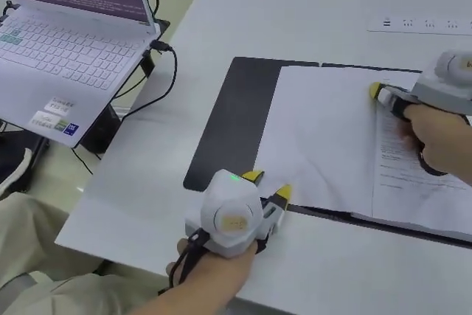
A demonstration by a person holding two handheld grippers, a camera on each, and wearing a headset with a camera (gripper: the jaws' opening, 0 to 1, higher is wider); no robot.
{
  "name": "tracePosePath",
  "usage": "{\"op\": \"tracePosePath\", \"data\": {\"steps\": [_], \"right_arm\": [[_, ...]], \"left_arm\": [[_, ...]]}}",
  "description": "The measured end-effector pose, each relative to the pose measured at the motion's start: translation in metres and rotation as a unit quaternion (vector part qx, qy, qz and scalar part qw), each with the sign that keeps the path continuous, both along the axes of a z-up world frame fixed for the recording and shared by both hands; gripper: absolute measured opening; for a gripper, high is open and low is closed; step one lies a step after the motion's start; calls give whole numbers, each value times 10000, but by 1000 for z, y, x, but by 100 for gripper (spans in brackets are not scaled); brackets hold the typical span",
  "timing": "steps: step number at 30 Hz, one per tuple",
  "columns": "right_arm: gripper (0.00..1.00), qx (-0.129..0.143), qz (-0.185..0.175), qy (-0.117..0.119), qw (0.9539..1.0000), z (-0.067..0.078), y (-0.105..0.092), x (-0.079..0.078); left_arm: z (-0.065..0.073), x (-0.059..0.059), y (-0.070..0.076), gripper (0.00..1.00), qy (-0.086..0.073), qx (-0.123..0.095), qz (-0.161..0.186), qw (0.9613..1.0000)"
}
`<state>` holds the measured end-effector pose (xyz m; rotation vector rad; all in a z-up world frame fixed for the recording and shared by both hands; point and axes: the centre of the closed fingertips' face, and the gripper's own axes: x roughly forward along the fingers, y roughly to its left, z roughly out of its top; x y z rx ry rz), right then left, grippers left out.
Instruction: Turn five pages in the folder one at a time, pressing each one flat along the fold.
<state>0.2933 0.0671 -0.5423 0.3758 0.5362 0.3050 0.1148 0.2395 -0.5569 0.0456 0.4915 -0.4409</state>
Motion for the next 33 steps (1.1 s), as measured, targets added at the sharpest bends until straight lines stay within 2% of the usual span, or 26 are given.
{"op": "tracePosePath", "data": {"steps": [10, 16, 25, 33], "right_arm": [[0, 87, 99, 104, 9999, 3, 9, -36], [0, 254, 197, 171, 9993, 5, 14, -59], [0, 358, 280, 231, 9987, 6, 19, -93], [0, 343, 406, 277, 9982, 6, 27, -125]], "left_arm": [[1, 0, 0, 27, 3, 2, 1, 10000], [0, 0, 0, 28, 17, -4, 9, 10000], [1, 0, -1, 28, 31, -14, 20, 10000], [1, 0, 0, 28, 29, -29, 26, 10000]]}}
